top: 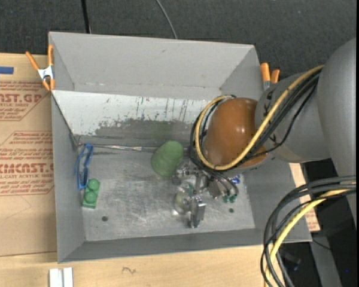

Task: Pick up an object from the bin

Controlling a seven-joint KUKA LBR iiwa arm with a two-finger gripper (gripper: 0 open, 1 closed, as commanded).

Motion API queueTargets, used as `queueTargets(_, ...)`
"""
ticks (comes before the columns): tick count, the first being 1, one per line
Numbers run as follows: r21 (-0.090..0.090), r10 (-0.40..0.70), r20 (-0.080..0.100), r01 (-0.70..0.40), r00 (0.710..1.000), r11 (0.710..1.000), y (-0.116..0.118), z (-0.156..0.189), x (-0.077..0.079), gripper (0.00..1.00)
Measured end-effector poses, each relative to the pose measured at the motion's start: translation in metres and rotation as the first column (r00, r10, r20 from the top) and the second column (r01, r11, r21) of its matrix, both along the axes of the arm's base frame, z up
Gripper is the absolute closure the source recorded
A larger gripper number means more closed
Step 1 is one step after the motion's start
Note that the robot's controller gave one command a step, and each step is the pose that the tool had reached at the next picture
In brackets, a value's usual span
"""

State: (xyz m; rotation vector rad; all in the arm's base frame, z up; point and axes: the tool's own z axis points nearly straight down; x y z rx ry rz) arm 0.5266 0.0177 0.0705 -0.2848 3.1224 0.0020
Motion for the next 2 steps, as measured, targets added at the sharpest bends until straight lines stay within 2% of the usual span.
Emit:
queueTargets(1,0.002,0.0,0.008,0.0,1.0,1.0,0.001,0.004,0.002,1.0)
queueTargets(2,-0.003,0.478,0.0,-0.478,0.879,0.879,0.026,0.12,0.008,1.0)
